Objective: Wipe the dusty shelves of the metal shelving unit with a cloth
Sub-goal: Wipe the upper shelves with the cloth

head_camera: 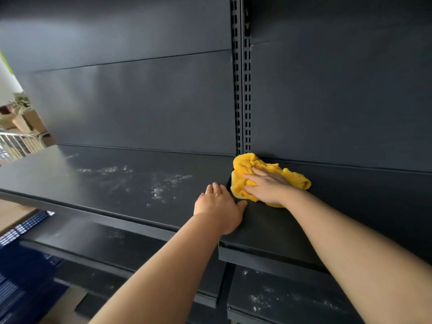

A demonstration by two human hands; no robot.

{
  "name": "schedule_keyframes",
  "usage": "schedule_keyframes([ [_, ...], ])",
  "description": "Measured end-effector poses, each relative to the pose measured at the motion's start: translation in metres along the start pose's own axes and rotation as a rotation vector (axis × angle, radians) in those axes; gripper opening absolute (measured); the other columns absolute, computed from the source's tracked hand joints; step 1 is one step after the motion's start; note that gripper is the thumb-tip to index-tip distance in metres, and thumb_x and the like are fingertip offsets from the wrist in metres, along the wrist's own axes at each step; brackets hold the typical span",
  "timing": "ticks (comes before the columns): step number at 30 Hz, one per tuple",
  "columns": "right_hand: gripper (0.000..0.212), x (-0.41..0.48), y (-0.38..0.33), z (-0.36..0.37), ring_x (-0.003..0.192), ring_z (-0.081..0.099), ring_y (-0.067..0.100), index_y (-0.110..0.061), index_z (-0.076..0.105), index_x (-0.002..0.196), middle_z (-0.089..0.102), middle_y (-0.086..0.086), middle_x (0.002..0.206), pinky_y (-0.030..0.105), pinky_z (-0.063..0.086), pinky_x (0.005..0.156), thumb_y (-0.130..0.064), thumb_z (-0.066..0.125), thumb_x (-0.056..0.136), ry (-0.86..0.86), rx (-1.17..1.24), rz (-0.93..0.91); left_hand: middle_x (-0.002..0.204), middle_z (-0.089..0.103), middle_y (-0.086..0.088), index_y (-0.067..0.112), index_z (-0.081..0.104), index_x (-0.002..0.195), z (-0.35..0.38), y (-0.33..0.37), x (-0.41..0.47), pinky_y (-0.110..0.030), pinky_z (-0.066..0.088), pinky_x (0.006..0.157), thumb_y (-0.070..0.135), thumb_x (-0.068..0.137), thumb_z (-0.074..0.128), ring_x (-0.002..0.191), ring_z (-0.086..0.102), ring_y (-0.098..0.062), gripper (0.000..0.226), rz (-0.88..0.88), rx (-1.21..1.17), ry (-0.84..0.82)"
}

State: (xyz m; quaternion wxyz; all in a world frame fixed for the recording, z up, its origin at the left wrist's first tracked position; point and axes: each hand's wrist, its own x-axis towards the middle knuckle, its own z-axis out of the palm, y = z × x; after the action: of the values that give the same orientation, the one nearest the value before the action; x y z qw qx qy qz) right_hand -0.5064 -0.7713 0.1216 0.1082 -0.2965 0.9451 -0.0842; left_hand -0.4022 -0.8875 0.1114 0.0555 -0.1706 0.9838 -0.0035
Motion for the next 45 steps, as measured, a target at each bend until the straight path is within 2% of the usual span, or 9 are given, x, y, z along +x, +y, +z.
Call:
schedule_keyframes([
  [4, 0.050, -0.023, -0.007, 0.007, 0.149, -0.001, 0.017, -0.047, 0.024, 0.147, 0.000, -0.011, 0.161, 0.042, 0.000, 0.120, -0.054, 0.023, 0.098, -0.001, 0.023, -0.036, 0.157, 0.021, -0.014, 0.003, 0.021, 0.150, 0.002, -0.003, 0.004, -0.041, 0.025, 0.115, 0.066, 0.094, 0.022, 0.146, 0.018, -0.027, 0.084, 0.011, -0.020, 0.024],
  [11, 0.045, -0.076, -0.002, 0.017, 0.149, -0.001, 0.017, -0.050, 0.026, 0.144, -0.001, -0.014, 0.161, 0.043, 0.005, 0.121, -0.049, 0.025, 0.099, -0.005, 0.049, -0.019, 0.162, -0.007, -0.010, 0.005, -0.002, 0.154, -0.007, -0.022, -0.010, -0.041, 0.004, 0.119, 0.090, 0.073, 0.029, 0.149, -0.009, -0.024, 0.122, 0.114, -0.127, -0.145],
  [15, 0.047, -0.108, -0.001, 0.023, 0.149, -0.003, 0.013, -0.050, 0.025, 0.145, -0.001, -0.017, 0.160, 0.040, 0.001, 0.121, -0.050, 0.027, 0.098, 0.006, 0.052, -0.015, 0.163, 0.001, -0.009, 0.007, 0.010, 0.155, -0.023, -0.019, -0.015, -0.046, 0.005, 0.118, 0.082, 0.083, 0.014, 0.150, -0.006, -0.023, 0.104, 0.081, -0.330, -0.214],
  [18, 0.043, -0.128, -0.005, 0.025, 0.148, -0.002, 0.009, -0.052, 0.032, 0.141, 0.004, -0.018, 0.160, 0.039, 0.001, 0.120, -0.048, 0.029, 0.098, 0.022, 0.067, -0.043, 0.161, 0.012, -0.012, 0.007, 0.018, 0.154, -0.019, -0.016, -0.011, -0.047, 0.013, 0.116, 0.079, 0.086, 0.010, 0.149, 0.006, -0.027, 0.100, 0.056, -0.252, -0.164],
  [21, 0.042, -0.143, -0.004, 0.028, 0.148, -0.001, 0.008, -0.050, 0.034, 0.141, 0.005, -0.019, 0.159, 0.039, 0.003, 0.121, -0.047, 0.029, 0.099, 0.032, 0.073, -0.043, 0.157, 0.022, -0.014, 0.002, 0.022, 0.151, -0.004, -0.008, -0.012, -0.043, 0.019, 0.115, 0.076, 0.088, 0.012, 0.146, 0.015, -0.028, 0.098, 0.025, -0.193, -0.069],
  [28, 0.046, -0.165, 0.015, 0.029, 0.149, 0.000, 0.009, -0.045, 0.024, 0.147, 0.002, -0.017, 0.160, 0.038, 0.005, 0.119, -0.048, 0.022, 0.101, 0.068, 0.036, 0.018, 0.144, 0.042, -0.014, 0.005, 0.039, 0.142, -0.007, 0.011, -0.031, -0.044, 0.031, 0.112, 0.047, 0.101, 0.026, 0.136, 0.035, -0.032, 0.061, -0.024, -0.275, 0.054],
  [37, 0.045, -0.204, 0.038, 0.029, 0.147, 0.015, 0.019, -0.040, 0.030, 0.147, 0.008, -0.013, 0.161, 0.037, 0.021, 0.116, -0.044, 0.023, 0.102, 0.189, 0.063, 0.141, 0.132, 0.048, -0.012, 0.007, 0.047, 0.133, -0.002, 0.024, -0.068, -0.043, 0.041, 0.100, 0.034, 0.099, 0.039, 0.121, 0.046, -0.032, 0.044, -0.130, -0.249, 0.016],
  [42, 0.046, -0.212, 0.036, 0.031, 0.145, 0.019, 0.019, -0.033, 0.032, 0.147, 0.013, -0.009, 0.161, 0.036, 0.021, 0.116, -0.042, 0.022, 0.103, 0.215, 0.035, 0.144, 0.131, 0.050, -0.012, 0.006, 0.051, 0.130, 0.000, 0.020, -0.083, -0.036, 0.040, 0.083, 0.016, 0.098, 0.038, 0.118, 0.047, -0.031, 0.036, -0.175, -0.253, 0.036],
  [45, 0.046, -0.211, 0.032, 0.035, 0.145, 0.019, 0.019, -0.032, 0.032, 0.147, 0.015, -0.008, 0.160, 0.037, 0.019, 0.117, -0.042, 0.023, 0.103, 0.216, -0.009, 0.127, 0.116, 0.057, -0.010, 0.007, 0.056, 0.123, 0.004, 0.009, -0.085, -0.031, 0.039, 0.071, 0.010, 0.094, 0.039, 0.098, 0.054, -0.027, 0.034, -0.150, -0.243, 0.065],
])
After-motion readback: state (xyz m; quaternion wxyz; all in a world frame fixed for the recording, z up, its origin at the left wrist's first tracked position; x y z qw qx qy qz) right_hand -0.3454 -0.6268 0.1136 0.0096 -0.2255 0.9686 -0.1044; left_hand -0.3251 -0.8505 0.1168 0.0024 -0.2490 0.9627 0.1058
